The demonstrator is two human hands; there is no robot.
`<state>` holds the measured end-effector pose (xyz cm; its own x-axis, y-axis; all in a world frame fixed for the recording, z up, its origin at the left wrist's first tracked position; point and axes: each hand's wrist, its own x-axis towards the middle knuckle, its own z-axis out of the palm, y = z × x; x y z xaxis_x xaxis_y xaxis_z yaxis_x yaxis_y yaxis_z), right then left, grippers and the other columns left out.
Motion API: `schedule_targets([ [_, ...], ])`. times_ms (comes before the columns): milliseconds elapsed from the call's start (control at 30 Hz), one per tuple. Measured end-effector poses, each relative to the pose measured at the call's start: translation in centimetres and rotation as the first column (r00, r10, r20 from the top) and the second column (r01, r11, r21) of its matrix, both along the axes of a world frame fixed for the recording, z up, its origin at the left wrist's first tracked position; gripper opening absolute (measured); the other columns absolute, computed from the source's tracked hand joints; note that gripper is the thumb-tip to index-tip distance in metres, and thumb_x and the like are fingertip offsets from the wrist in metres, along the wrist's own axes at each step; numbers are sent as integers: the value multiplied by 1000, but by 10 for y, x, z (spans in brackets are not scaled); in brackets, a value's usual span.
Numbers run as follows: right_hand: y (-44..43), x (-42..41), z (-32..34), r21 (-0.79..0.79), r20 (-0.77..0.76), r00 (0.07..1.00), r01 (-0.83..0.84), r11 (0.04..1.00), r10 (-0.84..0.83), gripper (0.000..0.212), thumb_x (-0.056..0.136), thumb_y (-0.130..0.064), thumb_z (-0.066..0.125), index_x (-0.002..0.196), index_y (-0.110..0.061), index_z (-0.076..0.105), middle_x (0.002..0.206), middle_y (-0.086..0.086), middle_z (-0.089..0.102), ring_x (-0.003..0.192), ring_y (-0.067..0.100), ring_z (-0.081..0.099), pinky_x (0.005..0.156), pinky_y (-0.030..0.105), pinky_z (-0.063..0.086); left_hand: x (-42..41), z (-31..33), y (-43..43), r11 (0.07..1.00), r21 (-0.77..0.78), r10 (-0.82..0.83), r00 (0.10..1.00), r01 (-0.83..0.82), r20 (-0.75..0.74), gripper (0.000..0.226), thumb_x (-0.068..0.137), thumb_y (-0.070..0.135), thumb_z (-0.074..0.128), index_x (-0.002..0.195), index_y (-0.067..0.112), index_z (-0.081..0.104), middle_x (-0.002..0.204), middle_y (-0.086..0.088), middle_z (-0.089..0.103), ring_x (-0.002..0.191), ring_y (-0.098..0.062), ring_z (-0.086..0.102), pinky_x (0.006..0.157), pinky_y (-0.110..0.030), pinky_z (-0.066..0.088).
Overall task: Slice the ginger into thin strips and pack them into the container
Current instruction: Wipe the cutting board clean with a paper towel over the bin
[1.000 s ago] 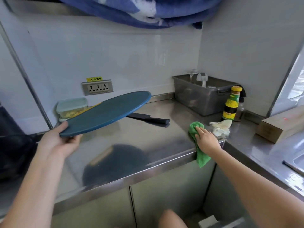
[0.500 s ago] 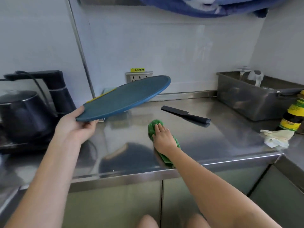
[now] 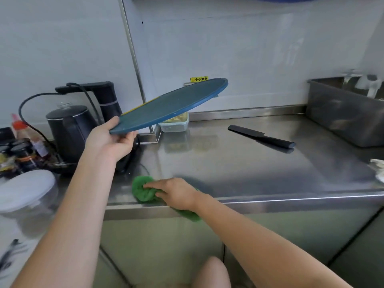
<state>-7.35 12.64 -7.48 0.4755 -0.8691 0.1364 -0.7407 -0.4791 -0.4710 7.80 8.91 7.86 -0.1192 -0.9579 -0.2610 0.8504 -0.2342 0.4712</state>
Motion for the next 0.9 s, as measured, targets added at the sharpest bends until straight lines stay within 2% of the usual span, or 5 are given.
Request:
schedule_targets([
  [200,77,-20,10,-43,163,965,-201,979,205,32,97,-11,54,127,-12,61,117,8,68,99,14,60,87,10,36,6,2,15,1000,-16,13,1000,-13,-10,37,93,9,55,130,5,54,120,-9,63,98,-27,65,56,-27,57],
  [333,94,-93,11,-55,377,916,169,984,-137,32,96,-14,55,126,-17,62,120,-10,64,108,-2,57,96,15,41,7,-4,19,1000,-13,16,1000,-15,11,34,93,10,55,127,6,55,119,-10,64,97,-27,65,56,-25,57],
  [533,95,-213,49,-63,421,627,741,668,-655,30,97,-17,53,125,-17,63,108,7,69,102,25,61,73,19,36,-13,-15,12,1000,-2,-5,999,5,52,35,92,7,56,127,6,56,117,-8,65,102,-25,65,55,-26,57],
  [767,114,-279,55,-60,378,475,869,491,-795,28,95,-14,54,121,-13,66,113,11,68,107,30,59,79,23,37,-55,-29,21,993,-25,-101,926,118,364,11,92,5,55,99,12,61,78,0,74,74,-12,71,70,-24,58],
  [900,118,-292,61,-43,367,429,894,446,-825,29,96,-14,52,123,-11,64,116,13,66,108,31,58,81,25,39,-77,-47,24,978,19,-194,881,206,432,20,92,4,55,110,10,62,91,-4,74,78,-16,71,77,-30,57],
])
